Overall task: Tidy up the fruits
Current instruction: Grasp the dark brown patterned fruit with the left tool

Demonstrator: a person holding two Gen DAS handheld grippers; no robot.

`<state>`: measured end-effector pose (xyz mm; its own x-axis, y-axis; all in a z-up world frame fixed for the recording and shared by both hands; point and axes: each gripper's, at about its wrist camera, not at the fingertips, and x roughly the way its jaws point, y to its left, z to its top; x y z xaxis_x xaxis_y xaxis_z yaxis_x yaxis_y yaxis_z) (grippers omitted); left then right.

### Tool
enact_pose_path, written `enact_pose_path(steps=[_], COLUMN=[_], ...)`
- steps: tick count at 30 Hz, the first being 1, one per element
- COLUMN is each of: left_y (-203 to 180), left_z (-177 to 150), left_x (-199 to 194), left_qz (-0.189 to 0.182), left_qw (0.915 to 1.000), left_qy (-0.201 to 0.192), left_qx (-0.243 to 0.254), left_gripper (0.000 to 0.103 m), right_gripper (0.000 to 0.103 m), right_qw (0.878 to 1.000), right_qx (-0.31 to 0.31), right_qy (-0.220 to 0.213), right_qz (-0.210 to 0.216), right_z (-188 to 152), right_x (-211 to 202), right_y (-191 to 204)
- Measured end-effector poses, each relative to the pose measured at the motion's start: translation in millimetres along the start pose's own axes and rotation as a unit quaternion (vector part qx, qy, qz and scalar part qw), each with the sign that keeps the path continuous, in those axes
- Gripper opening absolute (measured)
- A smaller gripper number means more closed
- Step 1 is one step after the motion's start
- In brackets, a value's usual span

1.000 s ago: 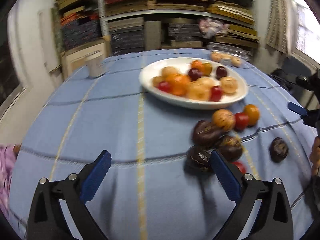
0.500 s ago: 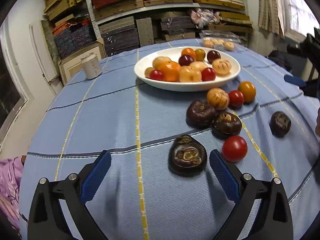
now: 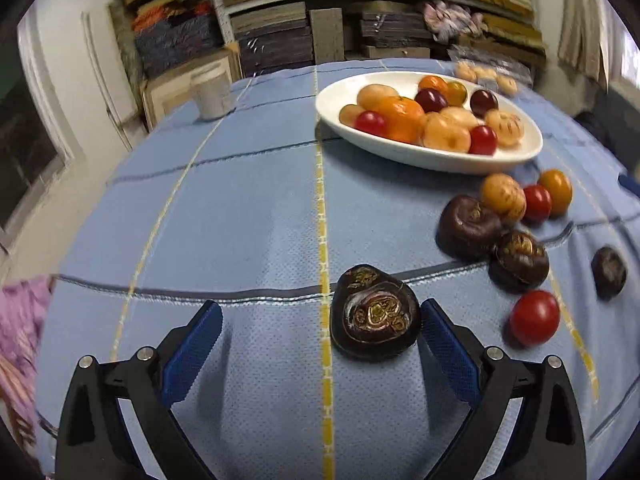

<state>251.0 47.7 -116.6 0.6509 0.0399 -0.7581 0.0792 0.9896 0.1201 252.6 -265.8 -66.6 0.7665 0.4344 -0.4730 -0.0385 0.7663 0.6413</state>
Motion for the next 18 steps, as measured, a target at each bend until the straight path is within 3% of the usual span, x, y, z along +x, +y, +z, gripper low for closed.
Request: enact_pose_path(steps=[4, 7, 11, 12, 18], left_y=[-6.9, -11.6, -7.9, -7.4, -11.0], left_z=[-0.8, -1.2, -0.8, 0.3, 0.5], left_x=[-5.4, -7.7, -1.1, 0.3, -0.3], left_qz=[-0.013, -0.024, -0.057, -0.067, -0.073], left_qw=[0.9997, 0.9992, 0.9983, 0.9977, 0.9973], left_qy=[-0.01, -0.014, 0.005, 0.006, 0.004], left_qx=[0.019, 0.03, 0.014, 0.01, 0.009], left_gripper=[0.098, 0.087, 0.05, 0.045, 0.045], right_gripper=[0.098, 0.098, 0.098, 0.098, 0.098], right_qw=[1.0, 1.0, 1.0, 1.0, 0.999], right_qx=[-0.005, -0.004, -0.008, -0.009, -0.05], right_qy=[0.002, 0.005, 0.007, 0.008, 0.016], right_qz=[0.0, 0.001, 0.003, 0.003, 0.009], right_z=[-2.6, -3.3, -4.1, -4.1, -9.4], right_x=[2.6, 3.7, 4.1, 4.2, 4.8], right_y=[1.7, 1.0, 2.3, 3.2, 18.4])
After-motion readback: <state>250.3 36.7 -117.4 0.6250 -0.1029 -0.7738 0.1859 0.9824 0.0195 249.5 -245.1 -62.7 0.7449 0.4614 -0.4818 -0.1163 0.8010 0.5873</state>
